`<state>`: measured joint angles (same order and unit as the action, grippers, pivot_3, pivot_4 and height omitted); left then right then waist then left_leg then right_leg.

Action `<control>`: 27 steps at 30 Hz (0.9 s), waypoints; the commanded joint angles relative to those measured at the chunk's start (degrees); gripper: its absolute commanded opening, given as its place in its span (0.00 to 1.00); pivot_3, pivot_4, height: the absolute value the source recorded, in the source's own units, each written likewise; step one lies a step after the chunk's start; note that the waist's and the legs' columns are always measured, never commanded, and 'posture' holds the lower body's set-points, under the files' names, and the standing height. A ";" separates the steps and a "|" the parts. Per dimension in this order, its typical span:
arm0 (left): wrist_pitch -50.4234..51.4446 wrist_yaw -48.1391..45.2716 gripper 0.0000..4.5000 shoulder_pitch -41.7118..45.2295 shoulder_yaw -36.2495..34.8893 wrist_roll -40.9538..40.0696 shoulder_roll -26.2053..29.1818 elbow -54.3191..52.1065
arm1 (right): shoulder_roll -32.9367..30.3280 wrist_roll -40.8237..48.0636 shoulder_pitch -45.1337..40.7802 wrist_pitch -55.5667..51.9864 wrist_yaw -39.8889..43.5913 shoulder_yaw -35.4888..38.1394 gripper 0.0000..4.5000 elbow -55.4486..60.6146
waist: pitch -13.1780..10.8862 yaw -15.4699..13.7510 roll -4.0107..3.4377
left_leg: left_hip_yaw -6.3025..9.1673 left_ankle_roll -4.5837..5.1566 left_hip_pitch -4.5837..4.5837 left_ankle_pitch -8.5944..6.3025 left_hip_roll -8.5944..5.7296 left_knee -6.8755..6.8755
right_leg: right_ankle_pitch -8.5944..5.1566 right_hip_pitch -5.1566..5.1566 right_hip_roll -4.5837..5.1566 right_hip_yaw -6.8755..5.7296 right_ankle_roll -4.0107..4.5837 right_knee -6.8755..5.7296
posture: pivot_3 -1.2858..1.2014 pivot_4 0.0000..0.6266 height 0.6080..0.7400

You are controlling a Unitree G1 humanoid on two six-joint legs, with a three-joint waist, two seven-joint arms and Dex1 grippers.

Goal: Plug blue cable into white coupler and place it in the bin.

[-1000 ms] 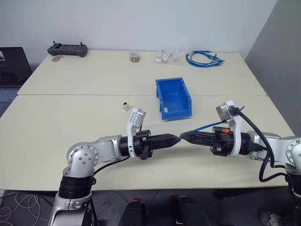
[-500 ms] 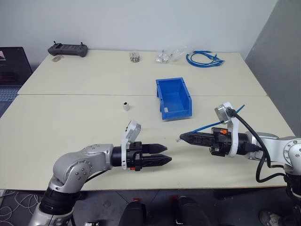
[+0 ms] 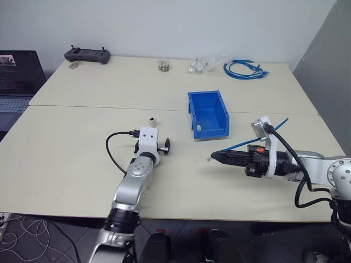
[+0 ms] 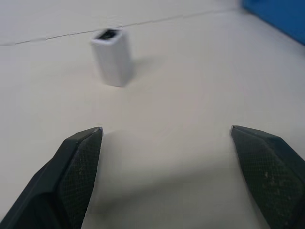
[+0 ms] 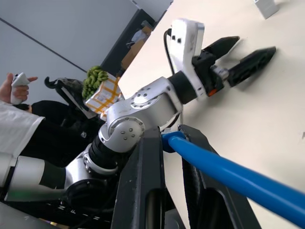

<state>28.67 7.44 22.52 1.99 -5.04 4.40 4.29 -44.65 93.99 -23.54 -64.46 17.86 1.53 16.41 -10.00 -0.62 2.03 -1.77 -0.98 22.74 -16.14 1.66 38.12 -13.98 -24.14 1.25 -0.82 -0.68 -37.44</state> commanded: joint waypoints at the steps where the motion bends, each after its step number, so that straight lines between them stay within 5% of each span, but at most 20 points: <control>1: -0.56 7.64 0.99 3.90 -3.51 0.98 -5.62 8.15 | -1.17 0.39 -0.73 -0.44 0.99 2.40 0.05 1.11 | 0.01 -0.28 -0.01 | 0.00 0.00 0.00 0.00 -0.01 0.00 | 0.00 0.00 0.00 -0.01 0.00 0.00 | 0.52 0.24 1.00; 8: -6.81 18.42 0.99 12.88 -11.57 0.28 -11.00 24.19 | -2.68 1.52 -0.19 -0.62 -0.05 3.70 0.05 1.93 | 0.16 -0.51 -0.14 | -0.07 0.08 -0.03 0.05 -0.09 0.04 | 0.09 0.17 -0.13 0.03 -0.16 -0.01 | 0.52 0.24 1.00; 21: -19.67 19.67 0.99 27.46 -18.75 -3.01 -8.26 47.53 | -2.80 3.37 1.70 0.10 -3.08 5.27 0.05 3.63 | 0.31 -0.19 -0.33 | -0.08 0.12 -0.17 0.08 -0.09 0.04 | 0.11 0.19 -0.18 0.01 -0.19 -0.04 | 0.52 0.24 1.00; 27: -21.12 19.17 0.71 29.03 -19.07 -3.16 -8.75 50.39 | -2.48 3.70 2.08 0.34 -3.84 5.51 0.05 3.94 | 0.32 -0.33 -0.35 | -0.08 0.11 -0.23 0.08 -0.11 0.04 | 0.11 0.19 -0.17 0.00 -0.19 -0.05 | 0.52 0.24 1.00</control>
<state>6.70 27.29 52.21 -16.25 -6.50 -3.58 51.97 -46.91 95.82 -21.30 -65.28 14.35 5.52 18.78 -9.68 -0.95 1.68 -1.85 -0.87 22.51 -16.05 1.54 38.16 -13.87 -23.95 1.08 -0.82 -0.87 -37.49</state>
